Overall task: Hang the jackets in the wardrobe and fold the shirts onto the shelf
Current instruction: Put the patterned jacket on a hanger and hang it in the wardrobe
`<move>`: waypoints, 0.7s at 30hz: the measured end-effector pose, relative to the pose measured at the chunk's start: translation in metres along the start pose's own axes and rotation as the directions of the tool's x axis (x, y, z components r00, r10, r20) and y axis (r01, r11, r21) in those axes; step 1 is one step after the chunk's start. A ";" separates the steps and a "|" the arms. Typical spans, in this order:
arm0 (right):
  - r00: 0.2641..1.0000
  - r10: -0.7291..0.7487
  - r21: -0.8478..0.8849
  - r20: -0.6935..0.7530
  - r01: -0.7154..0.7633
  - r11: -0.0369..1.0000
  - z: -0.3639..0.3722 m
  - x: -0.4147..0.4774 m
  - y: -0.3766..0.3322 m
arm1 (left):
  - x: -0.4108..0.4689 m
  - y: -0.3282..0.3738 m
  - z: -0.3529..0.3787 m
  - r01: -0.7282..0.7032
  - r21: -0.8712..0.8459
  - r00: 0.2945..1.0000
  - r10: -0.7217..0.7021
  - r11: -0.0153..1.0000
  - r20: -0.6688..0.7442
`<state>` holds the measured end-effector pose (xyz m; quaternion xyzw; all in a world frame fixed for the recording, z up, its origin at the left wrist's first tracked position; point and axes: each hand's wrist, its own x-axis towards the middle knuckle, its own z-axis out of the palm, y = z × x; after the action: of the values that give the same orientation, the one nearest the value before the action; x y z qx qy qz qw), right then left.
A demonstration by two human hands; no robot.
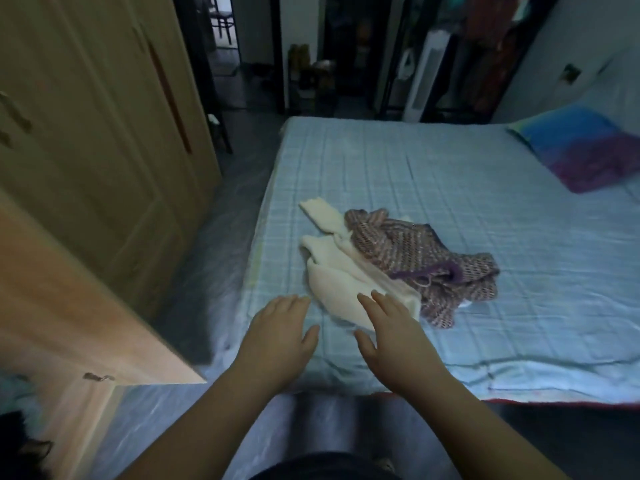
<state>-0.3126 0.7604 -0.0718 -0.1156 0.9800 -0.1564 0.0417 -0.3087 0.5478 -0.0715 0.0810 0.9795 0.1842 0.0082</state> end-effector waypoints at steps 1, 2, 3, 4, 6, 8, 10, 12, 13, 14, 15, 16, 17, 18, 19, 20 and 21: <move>1.000 0.009 0.002 -0.010 -0.009 1.000 -0.006 0.000 0.021 | 0.010 0.015 0.006 -0.003 0.001 1.000 0.003 1.000 0.009; 1.000 0.017 0.001 -0.021 -0.017 1.000 -0.011 0.001 0.041 | 0.021 0.030 0.012 -0.009 0.004 1.000 0.009 1.000 0.016; 0.999 0.027 0.002 -0.031 -0.027 1.000 -0.018 0.003 0.061 | 0.032 0.045 0.019 -0.021 0.009 1.000 0.021 1.000 0.012; 0.999 0.033 0.005 -0.041 -0.032 0.999 -0.023 0.005 0.080 | 0.043 0.058 0.026 -0.038 0.014 0.999 0.038 0.999 0.007; 0.997 0.035 0.017 -0.069 -0.034 0.999 -0.031 0.012 0.118 | 0.068 0.084 0.041 -0.060 0.017 0.998 0.060 0.998 0.013; 0.995 0.062 0.043 -0.081 -0.058 0.997 -0.038 0.020 0.152 | 0.093 0.107 0.056 -0.061 0.022 0.997 0.060 0.998 0.041; 0.991 0.100 0.066 -0.085 -0.094 0.993 -0.042 0.024 0.182 | 0.115 0.126 0.070 -0.064 0.014 0.995 0.062 0.998 0.081; 0.988 0.143 0.068 -0.049 -0.140 0.988 -0.045 0.028 0.206 | 0.134 0.141 0.086 -0.071 -0.001 0.991 0.071 0.997 0.118; 0.986 0.166 0.077 -0.024 -0.164 0.984 -0.045 0.030 0.218 | 0.143 0.147 0.093 -0.072 -0.007 0.988 0.072 0.997 0.138; 0.983 0.182 0.091 -0.002 -0.181 0.979 -0.042 0.032 0.229 | 0.152 0.152 0.100 -0.065 -0.014 0.985 0.066 0.998 0.162; 0.981 0.194 0.106 0.014 -0.195 0.975 -0.039 0.036 0.239 | 0.161 0.155 0.108 -0.053 -0.024 0.981 0.056 0.998 0.187; 0.978 0.205 0.112 0.031 -0.207 0.972 -0.036 0.041 0.248 | 0.170 0.157 0.115 -0.046 -0.037 0.977 0.053 0.998 0.206; 0.976 0.214 0.112 0.049 -0.218 0.969 -0.032 0.046 0.257 | 0.179 0.157 0.122 -0.047 -0.045 0.974 0.056 0.998 0.219; 0.973 0.222 0.114 0.065 -0.229 0.967 -0.028 0.053 0.265 | 0.188 0.157 0.129 -0.048 -0.046 0.971 0.058 0.998 0.233; 0.970 0.230 0.120 0.075 -0.238 0.964 -0.023 0.060 0.271 | 0.198 0.156 0.135 -0.047 -0.045 0.967 0.057 0.998 0.249; 0.968 0.238 0.128 0.079 -0.247 0.961 -0.020 0.069 0.277 | 0.208 0.153 0.140 -0.048 -0.047 0.964 0.058 0.998 0.260; 0.966 0.245 0.138 0.079 -0.254 0.957 -0.016 0.078 0.282 | 0.219 0.150 0.147 -0.049 -0.053 0.961 0.061 0.997 0.268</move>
<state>-0.4503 1.0070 -0.1498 0.0075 0.9708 -0.2182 0.0996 -0.4948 0.7737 -0.1511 0.1324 0.9622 0.1940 0.1380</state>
